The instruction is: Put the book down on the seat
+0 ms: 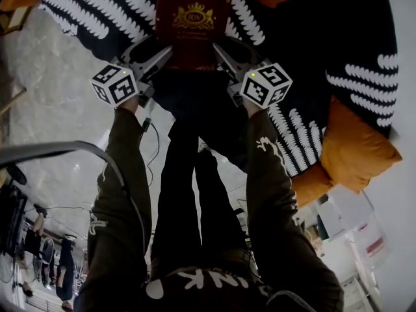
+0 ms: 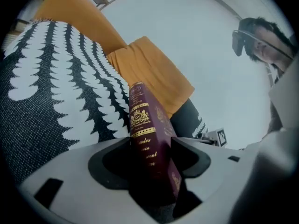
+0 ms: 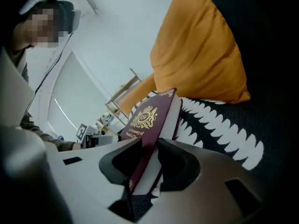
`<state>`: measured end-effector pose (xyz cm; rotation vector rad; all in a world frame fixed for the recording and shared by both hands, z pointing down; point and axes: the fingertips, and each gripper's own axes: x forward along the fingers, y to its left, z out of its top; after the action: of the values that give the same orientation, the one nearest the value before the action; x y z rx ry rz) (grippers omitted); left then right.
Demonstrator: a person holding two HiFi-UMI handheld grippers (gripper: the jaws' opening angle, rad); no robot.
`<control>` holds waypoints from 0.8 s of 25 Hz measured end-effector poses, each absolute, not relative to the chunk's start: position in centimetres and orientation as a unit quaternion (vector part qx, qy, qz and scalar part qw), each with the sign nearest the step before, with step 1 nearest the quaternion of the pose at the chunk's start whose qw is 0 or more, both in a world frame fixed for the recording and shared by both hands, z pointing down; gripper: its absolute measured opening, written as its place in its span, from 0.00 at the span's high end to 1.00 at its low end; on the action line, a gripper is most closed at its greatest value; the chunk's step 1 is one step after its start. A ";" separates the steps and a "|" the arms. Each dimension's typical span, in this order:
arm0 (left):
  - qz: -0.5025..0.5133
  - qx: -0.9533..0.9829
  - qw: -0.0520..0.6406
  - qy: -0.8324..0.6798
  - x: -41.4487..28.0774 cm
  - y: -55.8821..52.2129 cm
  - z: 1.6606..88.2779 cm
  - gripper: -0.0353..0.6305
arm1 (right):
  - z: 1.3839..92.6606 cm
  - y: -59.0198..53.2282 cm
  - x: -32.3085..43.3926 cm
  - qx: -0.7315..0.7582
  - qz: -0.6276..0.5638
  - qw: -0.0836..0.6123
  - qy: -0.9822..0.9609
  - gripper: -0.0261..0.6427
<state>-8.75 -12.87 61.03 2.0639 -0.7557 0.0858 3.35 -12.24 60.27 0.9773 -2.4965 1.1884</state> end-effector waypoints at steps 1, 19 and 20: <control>0.032 0.835 0.455 -0.308 -9.0 -13.1 61.1 0.55 | 60.6 -12.2 3.4 0.329 0.409 0.102 -0.845 0.79; 0.019 0.902 0.212 -0.375 -10.7 -18.1 48.5 0.94 | 49.7 -16.8 4.5 0.379 0.200 0.073 -0.900 0.95; 0.021 0.906 0.193 -0.375 -10.4 -18.1 46.5 0.94 | 47.8 -16.8 4.3 0.378 0.188 0.069 -0.904 0.95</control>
<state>-10.35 -18.08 46.53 2.5426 -1.0530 0.0601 4.29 -16.79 47.76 1.1376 -2.7207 0.5651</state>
